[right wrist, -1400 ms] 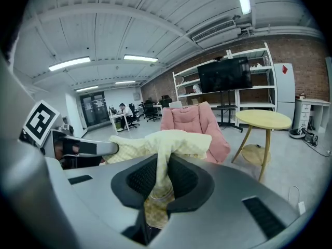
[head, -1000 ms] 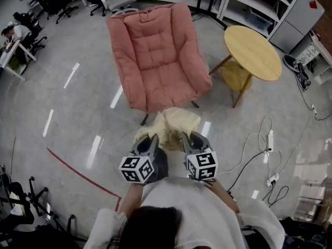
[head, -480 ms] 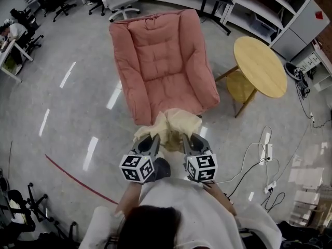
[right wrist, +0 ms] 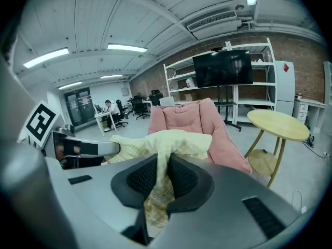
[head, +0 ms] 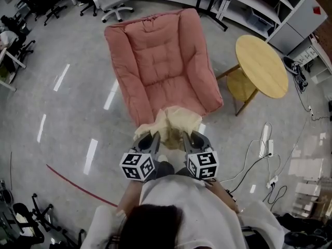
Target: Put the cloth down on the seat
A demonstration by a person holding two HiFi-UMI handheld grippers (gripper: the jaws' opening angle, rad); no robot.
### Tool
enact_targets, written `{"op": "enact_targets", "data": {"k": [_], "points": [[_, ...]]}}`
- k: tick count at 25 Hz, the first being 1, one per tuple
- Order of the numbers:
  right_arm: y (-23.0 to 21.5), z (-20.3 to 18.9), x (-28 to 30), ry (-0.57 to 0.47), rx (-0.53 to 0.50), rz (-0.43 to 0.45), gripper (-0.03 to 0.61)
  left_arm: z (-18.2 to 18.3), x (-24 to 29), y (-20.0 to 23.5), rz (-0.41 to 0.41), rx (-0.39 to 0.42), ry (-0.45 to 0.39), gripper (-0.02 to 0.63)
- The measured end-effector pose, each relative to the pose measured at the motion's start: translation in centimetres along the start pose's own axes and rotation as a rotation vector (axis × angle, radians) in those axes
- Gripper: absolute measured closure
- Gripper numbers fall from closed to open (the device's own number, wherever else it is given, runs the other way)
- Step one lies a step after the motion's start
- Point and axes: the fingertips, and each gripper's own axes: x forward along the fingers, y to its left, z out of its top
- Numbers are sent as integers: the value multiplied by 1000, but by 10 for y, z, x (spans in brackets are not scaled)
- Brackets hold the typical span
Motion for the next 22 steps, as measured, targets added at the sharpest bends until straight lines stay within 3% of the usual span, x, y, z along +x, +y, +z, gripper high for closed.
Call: {"op": "enact_targets", "data": {"k": [12, 22], "points": [[-12, 25, 35, -9, 8, -25, 511, 31, 31, 21, -21, 14, 4, 541], [-45, 42, 83, 5, -23, 6, 511, 48, 78, 41, 19, -5, 2, 541]]}}
